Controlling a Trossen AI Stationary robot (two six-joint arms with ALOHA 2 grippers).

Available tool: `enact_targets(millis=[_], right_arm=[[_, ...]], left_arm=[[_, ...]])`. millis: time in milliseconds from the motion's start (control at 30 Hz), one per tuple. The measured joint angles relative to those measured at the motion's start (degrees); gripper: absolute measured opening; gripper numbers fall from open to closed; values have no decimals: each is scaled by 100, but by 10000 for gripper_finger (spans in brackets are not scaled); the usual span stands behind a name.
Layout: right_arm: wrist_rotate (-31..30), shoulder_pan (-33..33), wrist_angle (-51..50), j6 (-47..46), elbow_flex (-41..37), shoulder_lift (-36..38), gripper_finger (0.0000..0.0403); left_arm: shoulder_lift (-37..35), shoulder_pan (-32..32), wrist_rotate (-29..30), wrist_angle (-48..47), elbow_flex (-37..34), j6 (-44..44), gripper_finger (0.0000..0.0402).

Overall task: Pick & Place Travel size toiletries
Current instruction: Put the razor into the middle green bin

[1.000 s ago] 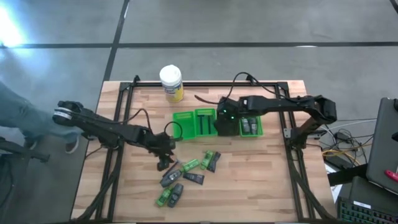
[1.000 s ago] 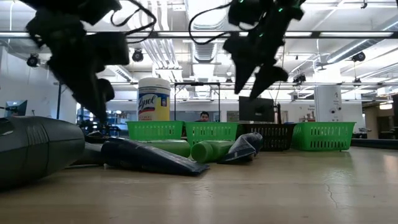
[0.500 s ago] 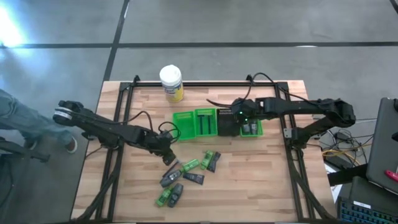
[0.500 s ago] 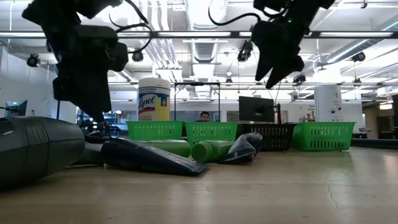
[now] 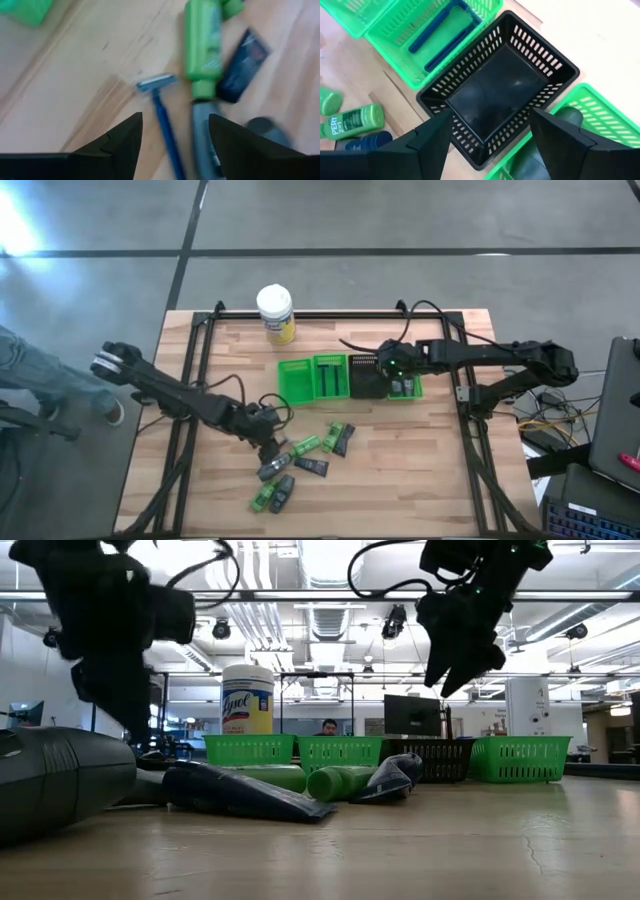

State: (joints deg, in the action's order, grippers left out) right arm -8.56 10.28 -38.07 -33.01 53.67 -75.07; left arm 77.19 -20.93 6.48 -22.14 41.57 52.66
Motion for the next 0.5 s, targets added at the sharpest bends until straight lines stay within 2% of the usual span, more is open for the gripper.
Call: enact_targets(millis=[167,500], right_arm=[[-2,24,166,-4,21,-31,245],[-13,24,156,-44,30,-32,242]], left_arm=[[501,-119,35,-68,70,127,218],[1772,-179,202,-469,831,251,215]])
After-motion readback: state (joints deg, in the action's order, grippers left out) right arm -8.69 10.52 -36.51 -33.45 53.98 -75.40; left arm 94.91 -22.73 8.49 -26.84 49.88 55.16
